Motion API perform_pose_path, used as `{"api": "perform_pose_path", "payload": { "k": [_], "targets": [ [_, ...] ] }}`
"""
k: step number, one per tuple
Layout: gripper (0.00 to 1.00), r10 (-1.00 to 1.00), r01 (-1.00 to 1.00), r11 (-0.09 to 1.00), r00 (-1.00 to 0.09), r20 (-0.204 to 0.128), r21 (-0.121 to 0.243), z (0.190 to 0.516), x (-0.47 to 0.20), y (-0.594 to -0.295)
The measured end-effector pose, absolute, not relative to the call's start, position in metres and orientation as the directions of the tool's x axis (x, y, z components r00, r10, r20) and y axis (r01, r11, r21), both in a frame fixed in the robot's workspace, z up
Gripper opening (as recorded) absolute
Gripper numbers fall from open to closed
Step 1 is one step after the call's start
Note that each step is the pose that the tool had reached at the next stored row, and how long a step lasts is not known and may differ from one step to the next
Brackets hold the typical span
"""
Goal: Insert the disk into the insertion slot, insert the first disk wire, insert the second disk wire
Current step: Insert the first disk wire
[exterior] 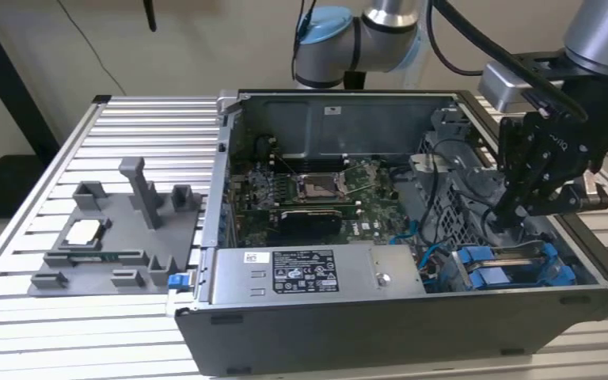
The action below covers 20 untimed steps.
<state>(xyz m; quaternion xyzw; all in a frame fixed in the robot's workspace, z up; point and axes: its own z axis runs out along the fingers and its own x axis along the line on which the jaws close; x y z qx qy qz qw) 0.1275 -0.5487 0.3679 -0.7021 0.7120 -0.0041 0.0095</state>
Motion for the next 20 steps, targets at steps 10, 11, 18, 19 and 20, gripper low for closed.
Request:
{"api": "perform_pose_path", "payload": {
  "k": [10, 11, 18, 19, 20],
  "targets": [
    [0.19, -1.0, -1.0, 0.014, -0.014, -0.002, -0.019, 0.3649, 0.1308, -0.5492],
    [0.19, -1.0, -1.0, 0.014, -0.014, -0.002, -0.019, 0.3649, 0.1309, -0.5492],
    [0.19, -1.0, -1.0, 0.014, -0.014, -0.002, -0.019, 0.3648, 0.1311, -0.5507],
    [0.19, -1.0, -1.0, 0.014, -0.014, -0.002, -0.019, 0.3647, 0.1313, -0.5513],
    [0.19, -1.0, -1.0, 0.014, -0.014, -0.002, -0.019, 0.3647, 0.1316, -0.5519]
  ]
}}
